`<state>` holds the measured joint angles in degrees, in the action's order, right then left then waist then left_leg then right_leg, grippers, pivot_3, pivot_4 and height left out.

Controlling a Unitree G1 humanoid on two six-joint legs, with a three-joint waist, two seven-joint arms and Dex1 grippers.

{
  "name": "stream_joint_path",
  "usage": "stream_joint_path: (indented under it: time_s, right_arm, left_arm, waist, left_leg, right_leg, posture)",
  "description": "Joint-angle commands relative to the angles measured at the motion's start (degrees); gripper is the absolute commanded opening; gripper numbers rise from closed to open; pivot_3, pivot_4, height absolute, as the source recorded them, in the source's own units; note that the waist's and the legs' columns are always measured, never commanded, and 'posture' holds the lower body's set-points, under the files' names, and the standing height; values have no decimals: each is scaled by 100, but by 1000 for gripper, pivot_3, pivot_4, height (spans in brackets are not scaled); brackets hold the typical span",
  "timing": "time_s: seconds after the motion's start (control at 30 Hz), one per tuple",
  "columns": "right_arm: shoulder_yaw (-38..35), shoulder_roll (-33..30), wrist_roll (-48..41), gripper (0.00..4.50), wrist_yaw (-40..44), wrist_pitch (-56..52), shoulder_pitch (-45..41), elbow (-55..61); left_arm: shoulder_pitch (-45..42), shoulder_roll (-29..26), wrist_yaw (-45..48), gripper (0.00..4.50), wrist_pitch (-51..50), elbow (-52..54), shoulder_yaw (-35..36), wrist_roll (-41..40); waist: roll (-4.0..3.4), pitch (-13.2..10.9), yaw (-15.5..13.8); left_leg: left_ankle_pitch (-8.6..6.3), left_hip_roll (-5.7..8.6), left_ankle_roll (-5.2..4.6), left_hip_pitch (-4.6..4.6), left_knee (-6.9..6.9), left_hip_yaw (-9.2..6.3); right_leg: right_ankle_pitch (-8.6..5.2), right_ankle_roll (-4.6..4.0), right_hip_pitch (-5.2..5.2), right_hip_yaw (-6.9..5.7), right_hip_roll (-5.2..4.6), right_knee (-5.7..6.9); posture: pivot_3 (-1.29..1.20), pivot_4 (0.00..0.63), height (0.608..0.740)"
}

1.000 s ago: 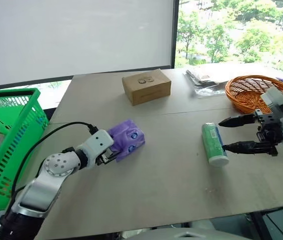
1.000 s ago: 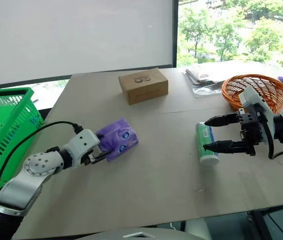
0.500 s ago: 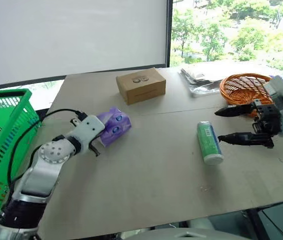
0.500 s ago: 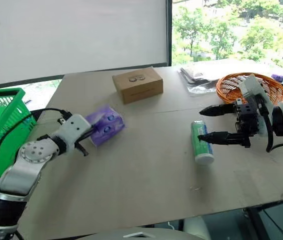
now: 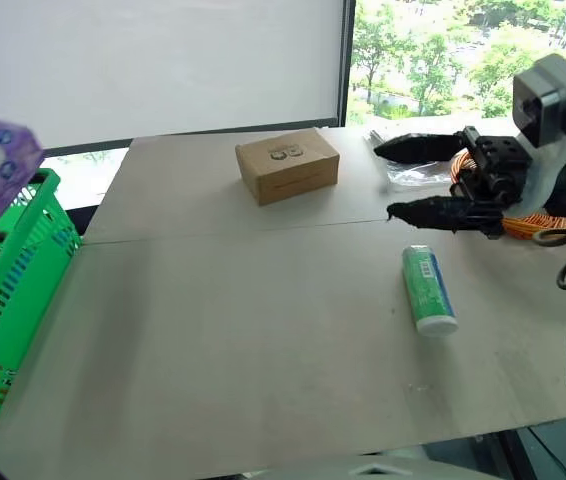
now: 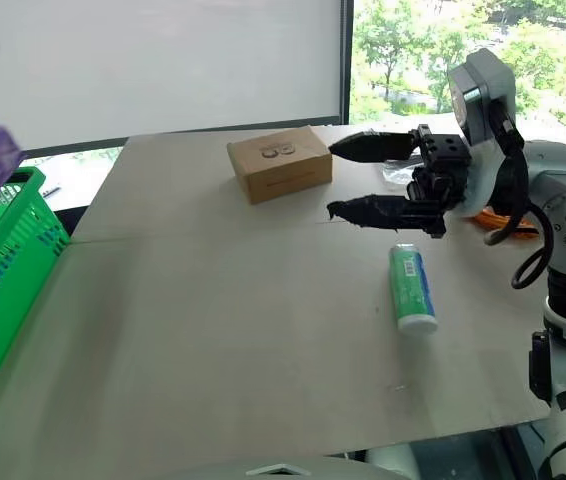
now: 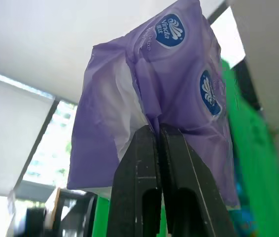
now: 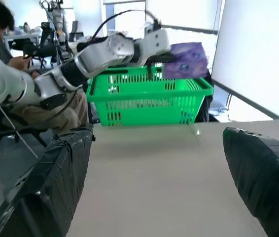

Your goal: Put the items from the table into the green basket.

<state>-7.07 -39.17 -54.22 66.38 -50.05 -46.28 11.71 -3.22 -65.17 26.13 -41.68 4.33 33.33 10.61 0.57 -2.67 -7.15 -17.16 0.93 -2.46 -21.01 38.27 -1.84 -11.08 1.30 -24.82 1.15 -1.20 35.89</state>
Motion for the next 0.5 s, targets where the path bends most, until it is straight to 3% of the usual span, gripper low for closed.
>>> stream_joint_path:
  time_s: [0.03,0.1,0.13,0.23,0.4,0.5]
  right_arm:
    - [-55,48,0,4500,88,243,-100,-8]
    - [-72,120,-56,4500,51,251,-134,-14]
    - [-90,158,-84,4500,14,253,-152,-16]
    - [-132,158,-115,4500,-25,202,-119,0]
    - [-18,-139,439,4500,-136,412,309,6]
    - [389,-614,1363,4500,-346,697,864,55]
  left_arm:
    - [158,-289,8,17,376,-283,595,196]
    - [180,-227,127,17,488,-406,650,60]
    - [183,-204,185,616,540,-456,666,6]
    - [177,-241,40,1850,733,-713,576,140]
    - [-561,-22,-54,4179,847,-699,225,-232]
    - [-1504,414,242,4287,824,-416,151,-1134]
  waist:
    - [14,8,-75]
    - [19,12,-189]
    - [24,15,-241]
    - [37,24,-344]
    - [81,53,-409]
    - [102,69,-491]
  left_leg:
    - [-7,1,-9,-5,0,-10]
    - [-7,11,-7,-8,2,-20]
    - [-6,18,-5,-8,2,-24]
    - [-17,23,20,-10,6,-25]
    - [-18,23,22,-19,6,-35]
    - [-18,27,23,-26,8,-32]
  right_leg:
    - [0,0,1,-6,-6,-1]
    - [1,0,2,-10,-21,-1]
    - [1,1,3,-10,-32,0]
    - [2,-1,2,-13,-44,2]
    - [3,-1,2,-33,-49,2]
    - [3,-1,0,-48,-63,1]
  posture:
    - [283,0,740]
    - [279,0,740]
    - [279,0,740]
    - [270,0,740]
    - [242,0,740]
    - [229,0,740]
